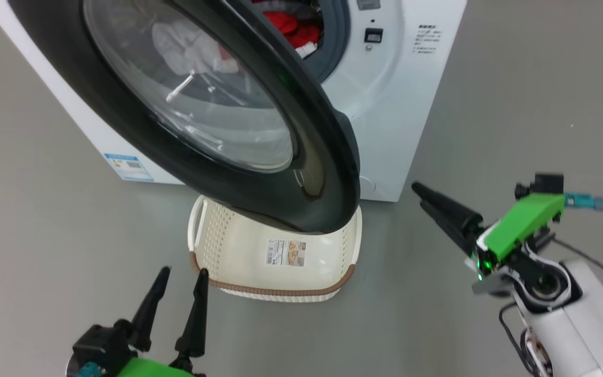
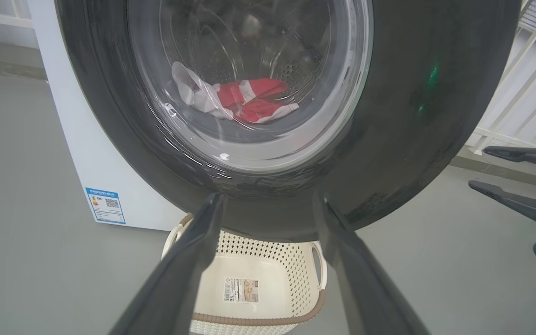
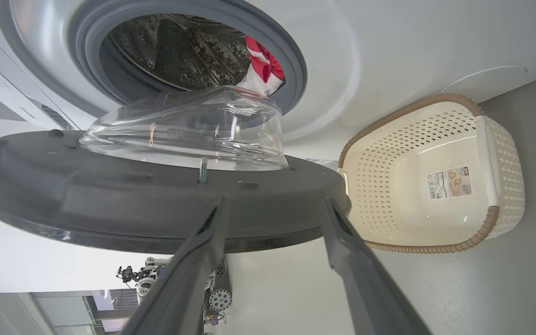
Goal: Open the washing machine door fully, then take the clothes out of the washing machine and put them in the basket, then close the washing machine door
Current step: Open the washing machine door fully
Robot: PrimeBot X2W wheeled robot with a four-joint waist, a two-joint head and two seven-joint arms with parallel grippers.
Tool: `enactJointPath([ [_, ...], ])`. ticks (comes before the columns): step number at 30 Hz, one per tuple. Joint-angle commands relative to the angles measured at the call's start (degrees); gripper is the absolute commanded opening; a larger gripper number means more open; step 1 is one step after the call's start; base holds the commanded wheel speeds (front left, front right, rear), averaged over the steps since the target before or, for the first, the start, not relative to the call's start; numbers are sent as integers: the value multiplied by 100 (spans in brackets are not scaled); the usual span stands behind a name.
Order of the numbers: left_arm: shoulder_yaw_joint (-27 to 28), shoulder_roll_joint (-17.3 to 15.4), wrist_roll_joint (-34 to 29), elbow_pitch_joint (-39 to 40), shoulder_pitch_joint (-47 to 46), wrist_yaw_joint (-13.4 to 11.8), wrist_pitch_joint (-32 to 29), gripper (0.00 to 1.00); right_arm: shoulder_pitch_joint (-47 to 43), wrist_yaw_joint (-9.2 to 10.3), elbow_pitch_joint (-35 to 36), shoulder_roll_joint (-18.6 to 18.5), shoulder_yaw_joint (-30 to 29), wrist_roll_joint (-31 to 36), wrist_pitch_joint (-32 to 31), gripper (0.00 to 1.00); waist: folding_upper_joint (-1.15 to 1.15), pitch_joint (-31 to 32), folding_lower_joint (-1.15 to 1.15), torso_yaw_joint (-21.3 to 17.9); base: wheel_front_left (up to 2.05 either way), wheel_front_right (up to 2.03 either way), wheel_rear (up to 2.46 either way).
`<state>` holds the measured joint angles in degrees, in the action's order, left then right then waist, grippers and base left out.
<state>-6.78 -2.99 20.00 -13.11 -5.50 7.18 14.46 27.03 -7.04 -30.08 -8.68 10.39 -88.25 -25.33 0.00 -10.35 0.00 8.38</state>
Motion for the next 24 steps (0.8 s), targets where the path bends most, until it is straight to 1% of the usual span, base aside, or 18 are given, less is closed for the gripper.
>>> enactJointPath([
  [1, 219, -115, 65, 114, 23, 31, 54, 100, -64, -45, 157, 28, 56, -34, 62, 100, 0, 90, 0, -77, 0, 0, 0],
  [14, 316, -144, 91, 70, 296, 31, 54, 100, -1173, -45, 198, 80, -135, -84, 617, 100, 0, 386, 0, -357, 0, 0, 0],
  [20, 346, -147, 81, 62, 337, 31, 54, 100, -1474, -45, 131, 45, -130, 66, 940, 100, 0, 433, 0, -466, 0, 0, 0],
  [24, 357, -143, 77, 60, 360, 31, 54, 100, -1601, -45, -5, -43, -50, 276, 1201, 100, 0, 459, 0, -512, 0, 0, 0],
])
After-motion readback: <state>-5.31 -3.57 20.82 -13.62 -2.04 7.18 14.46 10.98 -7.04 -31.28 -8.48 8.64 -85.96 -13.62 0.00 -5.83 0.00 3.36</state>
